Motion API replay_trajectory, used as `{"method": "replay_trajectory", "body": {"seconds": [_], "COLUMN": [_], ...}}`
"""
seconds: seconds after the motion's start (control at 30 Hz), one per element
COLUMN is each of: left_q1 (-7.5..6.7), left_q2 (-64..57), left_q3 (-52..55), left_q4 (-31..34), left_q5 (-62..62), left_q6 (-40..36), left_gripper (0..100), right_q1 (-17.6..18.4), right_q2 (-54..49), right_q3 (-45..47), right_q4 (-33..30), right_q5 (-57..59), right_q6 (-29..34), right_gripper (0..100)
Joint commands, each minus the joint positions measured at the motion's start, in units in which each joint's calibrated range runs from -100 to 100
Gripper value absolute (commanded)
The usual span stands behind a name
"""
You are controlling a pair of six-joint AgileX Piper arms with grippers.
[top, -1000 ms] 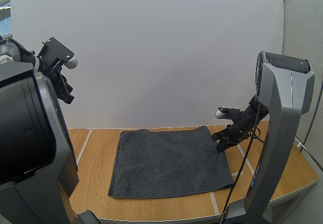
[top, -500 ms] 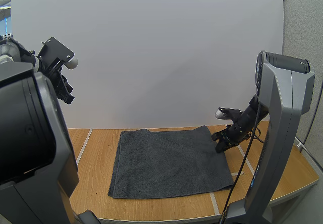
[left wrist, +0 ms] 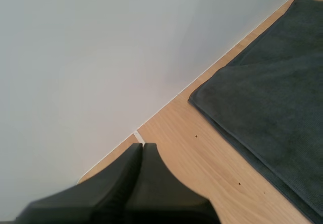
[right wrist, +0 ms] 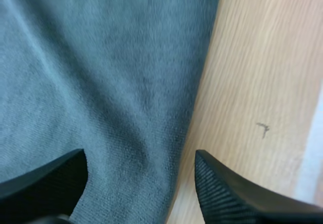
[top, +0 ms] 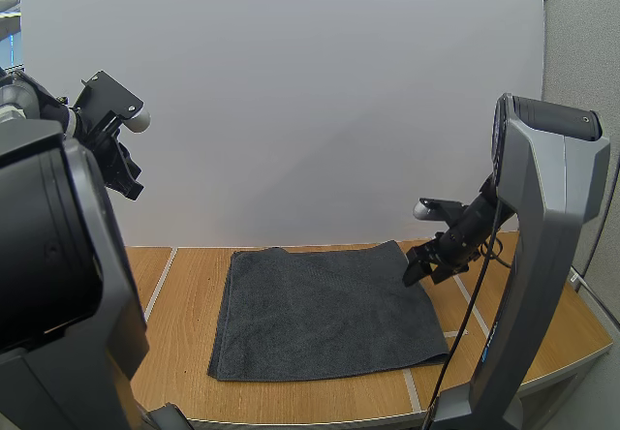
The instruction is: Fold the towel
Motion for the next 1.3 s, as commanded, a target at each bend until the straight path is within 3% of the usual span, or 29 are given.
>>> {"method": "replay_trajectory", "body": {"seconds": [0.0,0.3,0.47,0.83,1.0,1.27], "left_q1": [-4.03,-10.23,-12.34,-12.43,-12.43,-12.43], "left_q2": [-0.5,-5.8,-8.9,-13.1,-17.8,-20.4], "left_q3": [-0.3,-0.3,-0.3,-0.3,-0.3,-0.3], "left_q4": [-0.7,-0.6,-0.9,-1.2,-1.2,-1.1], "left_q5": [0.6,0.6,0.6,0.6,0.6,0.6], "left_q6": [-0.3,-0.3,-0.3,-0.3,-0.3,-0.3], "left_gripper": [0,0,0,0,0,0], "right_q1": [-0.2,-0.2,-0.2,-0.2,-0.2,-0.2], "right_q2": [-4.8,-5.9,-5.9,-3.0,5.3,12.7], "right_q3": [-0.5,-0.5,-0.6,-10.6,-18.4,-22.8], "right_q4": [1.6,5.4,7.8,9.0,11.1,17.0], "right_q5": [0.5,0.5,-3.6,-7.0,-4.5,0.7], "right_q6": [1.0,2.4,2.4,0.9,0.4,-4.4], "right_gripper": [100,100,100,100,100,100]}}
